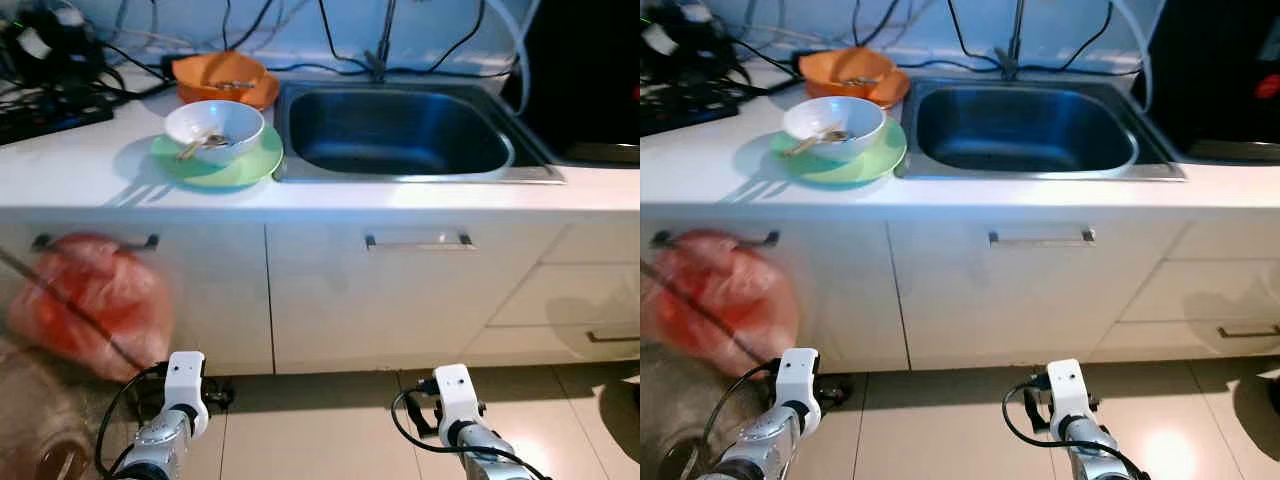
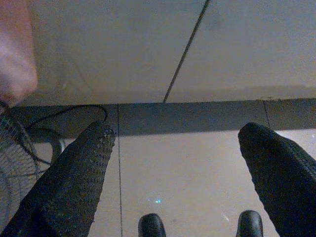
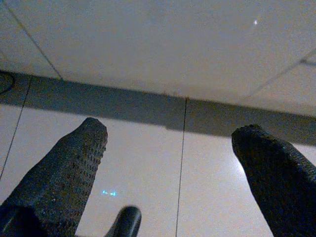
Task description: Kitchen organization
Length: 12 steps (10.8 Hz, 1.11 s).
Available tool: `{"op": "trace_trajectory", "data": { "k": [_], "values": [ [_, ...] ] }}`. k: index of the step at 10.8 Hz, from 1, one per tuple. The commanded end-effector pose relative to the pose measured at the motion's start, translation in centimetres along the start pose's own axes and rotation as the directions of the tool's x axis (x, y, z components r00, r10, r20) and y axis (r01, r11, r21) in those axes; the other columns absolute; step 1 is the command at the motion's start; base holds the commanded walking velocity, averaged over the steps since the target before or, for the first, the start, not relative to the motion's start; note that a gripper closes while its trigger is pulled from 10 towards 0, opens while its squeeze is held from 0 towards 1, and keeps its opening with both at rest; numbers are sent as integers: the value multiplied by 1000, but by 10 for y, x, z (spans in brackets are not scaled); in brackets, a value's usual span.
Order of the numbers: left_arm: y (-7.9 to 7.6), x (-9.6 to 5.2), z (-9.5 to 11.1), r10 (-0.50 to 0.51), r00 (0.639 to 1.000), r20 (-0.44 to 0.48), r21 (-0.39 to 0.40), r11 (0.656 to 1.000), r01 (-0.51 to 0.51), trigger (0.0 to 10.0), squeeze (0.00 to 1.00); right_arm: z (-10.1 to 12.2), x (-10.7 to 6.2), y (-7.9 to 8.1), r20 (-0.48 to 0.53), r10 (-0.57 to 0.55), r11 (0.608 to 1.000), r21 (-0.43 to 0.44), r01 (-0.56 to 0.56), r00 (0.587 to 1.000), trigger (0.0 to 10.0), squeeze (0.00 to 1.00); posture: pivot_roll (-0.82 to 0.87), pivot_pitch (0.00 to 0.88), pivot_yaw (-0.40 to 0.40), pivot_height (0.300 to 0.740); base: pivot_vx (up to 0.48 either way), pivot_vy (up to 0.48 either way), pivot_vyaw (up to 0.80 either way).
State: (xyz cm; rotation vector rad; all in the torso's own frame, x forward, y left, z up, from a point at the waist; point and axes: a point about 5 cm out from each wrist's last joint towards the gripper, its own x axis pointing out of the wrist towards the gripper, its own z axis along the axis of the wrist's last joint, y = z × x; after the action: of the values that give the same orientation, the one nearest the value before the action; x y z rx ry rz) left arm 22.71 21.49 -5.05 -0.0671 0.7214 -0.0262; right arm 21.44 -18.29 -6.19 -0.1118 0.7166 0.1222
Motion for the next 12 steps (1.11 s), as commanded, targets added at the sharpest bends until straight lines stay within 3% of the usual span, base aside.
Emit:
{"op": "trace_trajectory", "data": {
  "k": [1, 2, 3, 4, 5, 6, 7, 9, 10, 11, 12],
  "values": [
    [0, -1, 0, -17, 1000, 15, -9, 1000, 17, 10000, 0, 5, 0, -3, 40, -6, 1000, -2, 6, 999, 10000, 0, 29, 0, -27, 740, 446, 0, 0],
    [-1, -1, 0, -30, 999, 21, -10, 1000, 30, 10000, 0, 6, 0, -3, 54, -8, 1000, -10, 8, 998, 10000, 0, 29, 0, -27, 740, 446, 0, 0],
    [-28, 14, 75, -149, 959, 243, 56, 989, 139, 10000, 0, 53, 9, -4, 222, -18, 1000, 1, 18, 975, 10000, 0, 28, 0, -28, 740, 0, 0, 0],
    [-46, 7, 124, -215, 878, 429, 142, 975, 169, 10000, 0, 111, 7, -7, 431, -15, 1000, 23, 6, 902, 10000, 0, 30, 0, -31, 740, 0, 0, 0],
    [-48, 2, 130, -219, 857, 467, 153, 974, 165, 10000, 0, 117, 5, -10, 441, -28, 1000, 20, 21, 897, 10000, 0, 36, 0, -33, 740, 0, 0, 0],
    [-53, -14, 142, -242, 798, 553, 194, 968, 159, 10000, 0, 124, 1, -11, 446, -33, 999, 38, 18, 894, 10000, 0, 42, 0, -37, 740, 0, 0, 0],
    [-50, -23, 148, -235, 779, 581, 205, 969, 140, 10000, 0, 129, -4, -9, 467, -26, 999, 54, 1, 884, 10000, 0, 49, 0, -42, 740, 0, 0, 0],
    [-43, -40, 159, -207, 765, 609, 217, 972, 91, 10000, 0, 139, -17, -2, 498, 13, 998, 43, -40, 867, 10000, 0, 47, 0, -37, 740, 0, 0, 0],
    [-39, -39, 156, -177, 791, 586, 179, 980, 86, 10000, 0, 140, -18, -1, 497, 6, 998, 54, -37, 868, 10000, 0, 46, 0, -35, 740, 0, 0, 0],
    [-38, -41, 154, -175, 800, 574, 196, 978, 73, 10000, 0, 147, -21, -1, 486, -26, 991, 126, -41, 874, 10000, 0, 44, 0, -34, 740, 0, 0, 0],
    [-41, -46, 155, -185, 790, 585, 210, 975, 72, 10000, 0, 152, -26, 0, 500, -16, 988, 141, -64, 866, 10000, 0, 47, 0, -34, 740, 0, 0, 0]
  ]
}}
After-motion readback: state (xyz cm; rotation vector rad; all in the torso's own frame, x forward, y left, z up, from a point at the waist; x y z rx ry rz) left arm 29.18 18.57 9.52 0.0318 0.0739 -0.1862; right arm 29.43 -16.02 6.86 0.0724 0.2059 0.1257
